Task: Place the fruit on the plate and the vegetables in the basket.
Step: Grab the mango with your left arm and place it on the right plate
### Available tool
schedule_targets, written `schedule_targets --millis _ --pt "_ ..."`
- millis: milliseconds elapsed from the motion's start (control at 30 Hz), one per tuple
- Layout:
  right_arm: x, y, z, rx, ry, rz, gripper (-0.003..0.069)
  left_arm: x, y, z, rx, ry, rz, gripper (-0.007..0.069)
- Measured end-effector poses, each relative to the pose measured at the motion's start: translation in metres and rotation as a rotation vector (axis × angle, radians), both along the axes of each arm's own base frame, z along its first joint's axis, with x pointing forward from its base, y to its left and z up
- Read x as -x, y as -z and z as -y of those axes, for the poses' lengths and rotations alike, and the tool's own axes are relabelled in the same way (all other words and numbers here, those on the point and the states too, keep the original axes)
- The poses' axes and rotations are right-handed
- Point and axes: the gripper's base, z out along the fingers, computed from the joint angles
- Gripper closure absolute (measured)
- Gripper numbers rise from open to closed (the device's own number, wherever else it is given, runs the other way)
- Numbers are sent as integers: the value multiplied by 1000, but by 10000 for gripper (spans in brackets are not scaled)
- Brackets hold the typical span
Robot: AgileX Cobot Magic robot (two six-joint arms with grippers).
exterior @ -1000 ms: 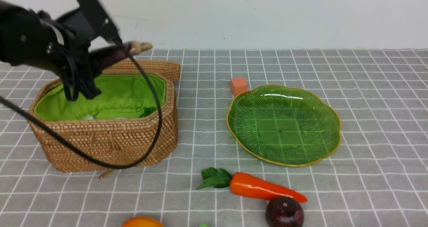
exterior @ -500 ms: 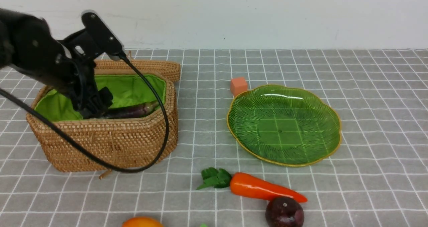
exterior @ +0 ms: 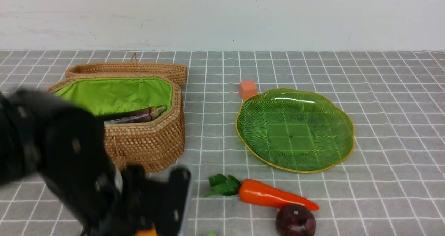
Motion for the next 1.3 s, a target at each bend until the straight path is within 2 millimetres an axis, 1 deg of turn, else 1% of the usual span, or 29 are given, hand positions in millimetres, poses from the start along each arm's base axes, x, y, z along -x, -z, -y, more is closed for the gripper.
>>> schedule_targets --millis 67,133,233,267,467,700,800,933,1133,1300 --pt "0 0 0 0 0 0 418 3 9 2 -8 19 30 107" --pt "0 0 0 0 0 0 418 1 15 4 -8 25 53 107" --pt "0 0 0 0 0 0 418 -4 20 6 -14 32 76 107" --pt "0 0 0 0 0 0 418 -9 25 8 -15 42 102 104" --pt "0 0 0 0 0 0 418 -15 36 12 -37 46 78 92" --pt "0 0 0 0 0 0 418 -17 36 13 -48 45 58 108" --pt "0 0 0 0 0 0 418 -17 35 13 -56 28 45 144" --pt "0 0 0 0 0 0 418 -16 35 12 -55 -33 26 151" --pt "0 0 0 0 0 0 418 -15 35 11 -61 -50 16 180" --pt "0 0 0 2 0 0 418 -14 32 11 -51 -69 22 183"
